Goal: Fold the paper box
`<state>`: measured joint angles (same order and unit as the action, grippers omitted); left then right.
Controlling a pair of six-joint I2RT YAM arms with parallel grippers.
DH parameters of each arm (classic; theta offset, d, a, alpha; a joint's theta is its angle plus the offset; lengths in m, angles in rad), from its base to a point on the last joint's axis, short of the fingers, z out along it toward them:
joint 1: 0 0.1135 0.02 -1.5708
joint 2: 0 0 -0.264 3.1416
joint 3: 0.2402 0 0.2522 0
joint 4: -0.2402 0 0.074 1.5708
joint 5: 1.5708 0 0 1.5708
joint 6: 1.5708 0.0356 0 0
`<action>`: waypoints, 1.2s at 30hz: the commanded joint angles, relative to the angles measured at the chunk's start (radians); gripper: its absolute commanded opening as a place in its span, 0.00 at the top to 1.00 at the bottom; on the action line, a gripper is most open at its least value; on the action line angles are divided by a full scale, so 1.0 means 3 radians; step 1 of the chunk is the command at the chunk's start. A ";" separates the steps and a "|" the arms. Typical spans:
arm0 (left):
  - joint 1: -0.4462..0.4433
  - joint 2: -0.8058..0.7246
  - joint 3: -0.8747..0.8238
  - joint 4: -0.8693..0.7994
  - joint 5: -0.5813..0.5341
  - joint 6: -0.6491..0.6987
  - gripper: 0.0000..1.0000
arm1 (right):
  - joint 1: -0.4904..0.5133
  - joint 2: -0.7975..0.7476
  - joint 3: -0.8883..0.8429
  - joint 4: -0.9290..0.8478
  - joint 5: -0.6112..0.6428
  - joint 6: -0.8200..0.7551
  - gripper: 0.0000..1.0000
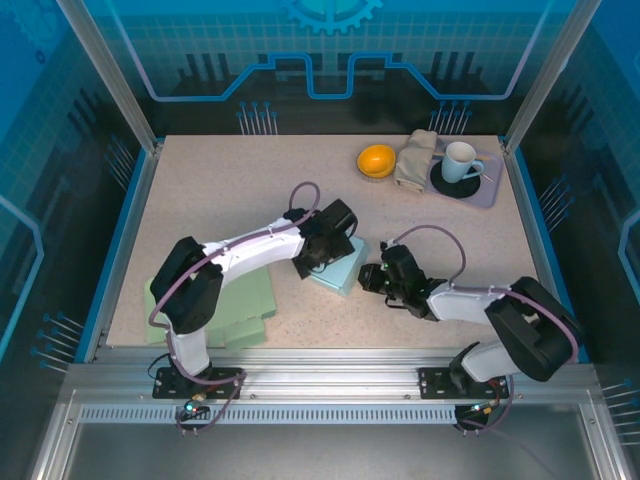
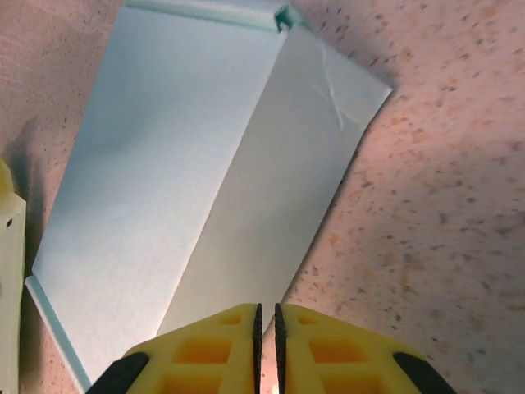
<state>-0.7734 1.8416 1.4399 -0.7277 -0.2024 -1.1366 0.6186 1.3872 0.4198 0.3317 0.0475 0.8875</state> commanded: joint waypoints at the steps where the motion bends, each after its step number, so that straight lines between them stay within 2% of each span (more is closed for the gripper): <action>1: 0.0141 -0.0033 0.0168 0.0017 0.0030 0.1134 0.03 | -0.0135 -0.0214 0.0062 -0.0562 -0.0075 -0.0302 0.85; 5: 0.0513 0.0030 0.0102 0.0419 0.0659 0.1705 0.06 | -0.0450 -0.0286 0.0412 -0.1229 -0.0433 -0.0854 0.89; 8: 0.0704 0.0094 0.0038 0.0720 0.1106 0.2228 0.09 | -0.0646 -0.0290 0.0661 -0.1641 -0.0600 -0.1207 0.99; 11: 0.0795 0.0164 0.0048 0.0874 0.1378 0.2625 0.11 | -0.0834 -0.0198 0.0866 -0.1851 -0.0798 -0.1389 1.00; 16: 0.0900 0.0364 0.0102 0.1029 0.1878 0.2963 0.20 | -0.1054 0.0129 0.1152 -0.1947 -0.1208 -0.1523 1.00; 20: 0.0903 0.0492 0.0160 0.0916 0.1877 0.3170 0.21 | -0.1081 0.0293 0.1261 -0.1980 -0.1148 -0.1388 1.00; 26: 0.0906 0.0565 0.0151 0.0840 0.1737 0.3230 0.22 | -0.1085 0.0477 0.1453 -0.2167 -0.1056 -0.1358 1.00; 34: 0.0916 0.0677 0.0283 0.0566 0.1370 0.3267 0.21 | -0.1085 0.0750 0.1515 -0.2020 -0.1337 -0.1135 1.00; 36: 0.0932 0.0740 0.0338 0.0483 0.1420 0.3300 0.20 | -0.1090 0.0807 0.1514 -0.1946 -0.1381 -0.1098 1.00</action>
<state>-0.5091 2.0289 1.5043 -0.5171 0.2478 -0.1814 0.3061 1.6032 0.8555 -0.2634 -0.3115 0.5240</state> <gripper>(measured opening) 0.799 0.044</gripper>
